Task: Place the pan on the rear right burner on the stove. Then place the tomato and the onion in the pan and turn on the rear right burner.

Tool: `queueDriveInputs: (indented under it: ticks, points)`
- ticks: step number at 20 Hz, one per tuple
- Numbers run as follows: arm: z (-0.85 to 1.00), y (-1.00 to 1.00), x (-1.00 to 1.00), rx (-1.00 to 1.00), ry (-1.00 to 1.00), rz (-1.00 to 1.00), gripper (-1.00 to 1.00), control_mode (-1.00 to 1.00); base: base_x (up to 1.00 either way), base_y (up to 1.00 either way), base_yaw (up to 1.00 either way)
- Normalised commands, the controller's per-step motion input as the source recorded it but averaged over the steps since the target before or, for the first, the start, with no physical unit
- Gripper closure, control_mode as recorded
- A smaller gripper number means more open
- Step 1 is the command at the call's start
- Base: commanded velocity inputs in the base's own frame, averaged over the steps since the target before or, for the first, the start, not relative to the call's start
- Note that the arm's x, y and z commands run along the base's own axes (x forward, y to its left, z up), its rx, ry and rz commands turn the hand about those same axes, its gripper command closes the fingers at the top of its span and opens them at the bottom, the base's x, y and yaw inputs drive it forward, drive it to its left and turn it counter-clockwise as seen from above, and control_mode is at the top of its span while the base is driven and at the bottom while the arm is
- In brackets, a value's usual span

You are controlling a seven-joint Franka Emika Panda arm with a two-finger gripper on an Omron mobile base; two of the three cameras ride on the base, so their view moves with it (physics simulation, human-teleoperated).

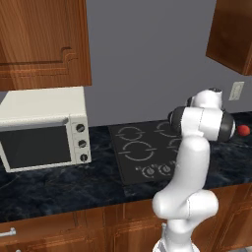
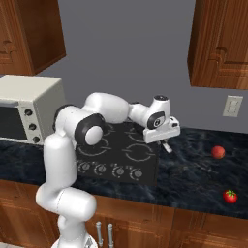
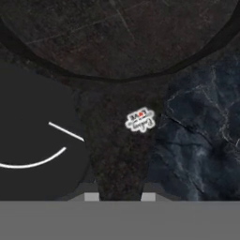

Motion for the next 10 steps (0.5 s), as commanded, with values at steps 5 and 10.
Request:
queueDriveInputs:
  ticks: [5,10]
  points:
    - [-0.02,0.07,0.52,0.00,0.06,0.09,1.00,-1.00,0.00,0.00,0.00]
    - [-0.16,0.11,0.21,0.00,0.05,0.06,1.00,-1.00,0.00,0.00,0.00]
